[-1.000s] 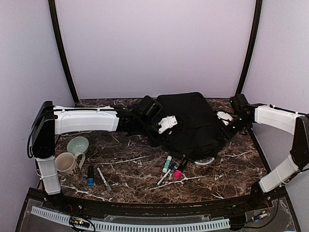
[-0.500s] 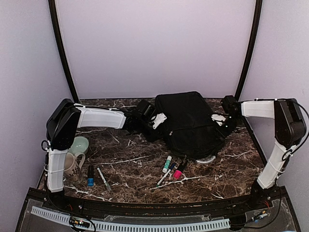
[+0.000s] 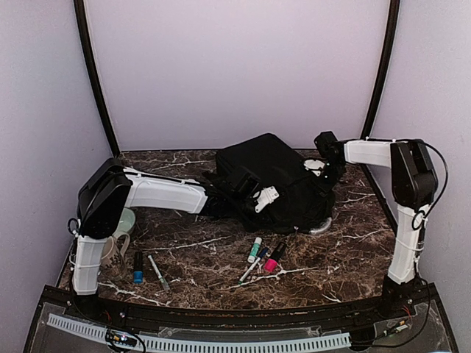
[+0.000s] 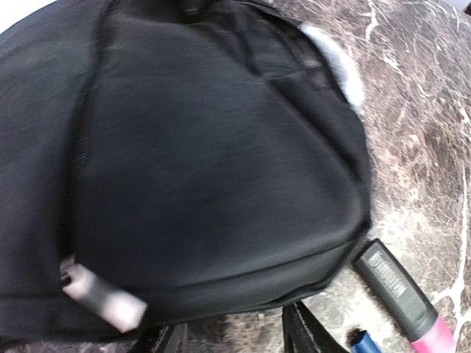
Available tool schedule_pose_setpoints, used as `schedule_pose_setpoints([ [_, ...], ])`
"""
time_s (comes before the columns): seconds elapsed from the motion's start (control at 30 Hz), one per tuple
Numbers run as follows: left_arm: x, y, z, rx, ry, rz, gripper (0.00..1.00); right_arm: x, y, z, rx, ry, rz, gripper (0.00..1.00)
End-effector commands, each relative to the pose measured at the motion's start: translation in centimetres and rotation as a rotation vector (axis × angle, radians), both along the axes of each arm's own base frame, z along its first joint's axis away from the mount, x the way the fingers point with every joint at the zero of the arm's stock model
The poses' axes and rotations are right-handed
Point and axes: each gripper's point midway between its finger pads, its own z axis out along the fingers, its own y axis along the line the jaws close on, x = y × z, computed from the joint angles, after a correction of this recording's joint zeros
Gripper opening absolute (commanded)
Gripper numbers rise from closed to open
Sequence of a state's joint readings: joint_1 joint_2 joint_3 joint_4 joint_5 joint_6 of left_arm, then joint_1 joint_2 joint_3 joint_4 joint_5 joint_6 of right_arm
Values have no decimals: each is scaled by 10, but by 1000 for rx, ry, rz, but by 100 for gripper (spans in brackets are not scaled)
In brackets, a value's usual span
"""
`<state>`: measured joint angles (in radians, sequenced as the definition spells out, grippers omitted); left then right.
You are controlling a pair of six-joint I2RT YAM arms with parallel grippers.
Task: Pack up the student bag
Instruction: Zip the student bag at the center of the board.
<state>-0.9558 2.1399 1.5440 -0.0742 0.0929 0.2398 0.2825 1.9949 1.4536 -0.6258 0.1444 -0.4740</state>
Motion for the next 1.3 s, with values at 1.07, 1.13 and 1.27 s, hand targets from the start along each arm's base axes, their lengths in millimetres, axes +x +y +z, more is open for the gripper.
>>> schedule_pose_setpoints([
  [1.07,-44,62,80,279,-291,-173,59,-85,113,180,538,-265,226,72],
  [1.13,-37,60,72,317,-326,-191,60,-92,102,188,598,-291,216,75],
  [1.27,-24,46,58,342,-378,-242,60,-111,84,173,716,-264,198,98],
])
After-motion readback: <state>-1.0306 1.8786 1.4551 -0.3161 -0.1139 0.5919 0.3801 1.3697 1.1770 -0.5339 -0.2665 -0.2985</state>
